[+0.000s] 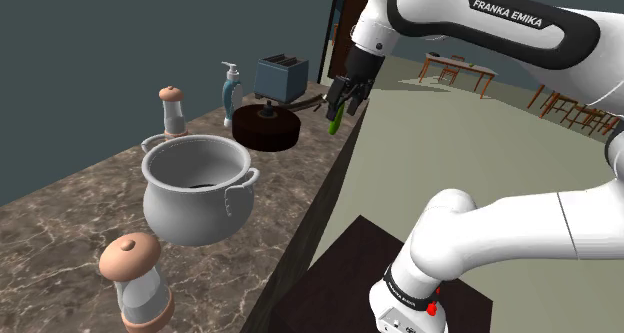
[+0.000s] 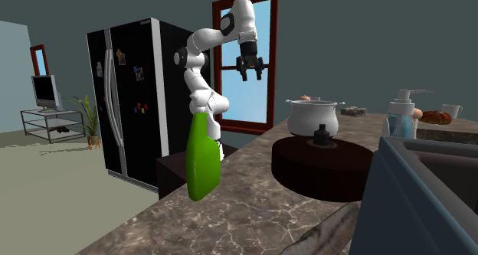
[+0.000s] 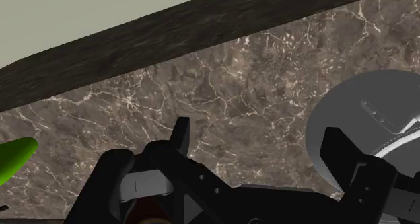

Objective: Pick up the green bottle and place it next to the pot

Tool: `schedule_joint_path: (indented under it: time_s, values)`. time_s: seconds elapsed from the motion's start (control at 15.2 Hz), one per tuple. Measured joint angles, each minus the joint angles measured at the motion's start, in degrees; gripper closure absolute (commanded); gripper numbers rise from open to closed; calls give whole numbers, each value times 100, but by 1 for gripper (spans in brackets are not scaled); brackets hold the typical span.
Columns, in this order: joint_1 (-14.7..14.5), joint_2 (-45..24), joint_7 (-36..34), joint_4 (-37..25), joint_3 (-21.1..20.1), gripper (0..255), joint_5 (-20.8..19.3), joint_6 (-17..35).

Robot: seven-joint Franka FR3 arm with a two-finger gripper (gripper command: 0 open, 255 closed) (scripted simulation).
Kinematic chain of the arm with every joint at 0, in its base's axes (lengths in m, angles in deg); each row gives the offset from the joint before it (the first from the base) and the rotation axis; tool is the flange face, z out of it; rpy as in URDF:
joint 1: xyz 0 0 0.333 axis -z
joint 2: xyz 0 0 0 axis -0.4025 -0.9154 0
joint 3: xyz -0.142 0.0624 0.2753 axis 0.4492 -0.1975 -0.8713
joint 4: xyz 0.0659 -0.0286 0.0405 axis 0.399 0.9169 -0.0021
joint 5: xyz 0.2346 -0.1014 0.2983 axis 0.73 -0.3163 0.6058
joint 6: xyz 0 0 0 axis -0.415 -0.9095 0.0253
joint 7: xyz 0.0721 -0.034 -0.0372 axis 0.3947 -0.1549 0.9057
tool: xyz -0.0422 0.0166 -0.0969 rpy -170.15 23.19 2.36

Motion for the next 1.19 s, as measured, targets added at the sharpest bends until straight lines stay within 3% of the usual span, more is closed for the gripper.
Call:
schedule_joint_path:
  time_s: [0.13,0.4,1.19]
  values:
    - [35,-30,-64,39,-21,0,-16,91]
    - [307,-488,-507,87,-126,0,-167,774]
    - [1358,-2207,-2123,-131,-267,0,-977,2812]
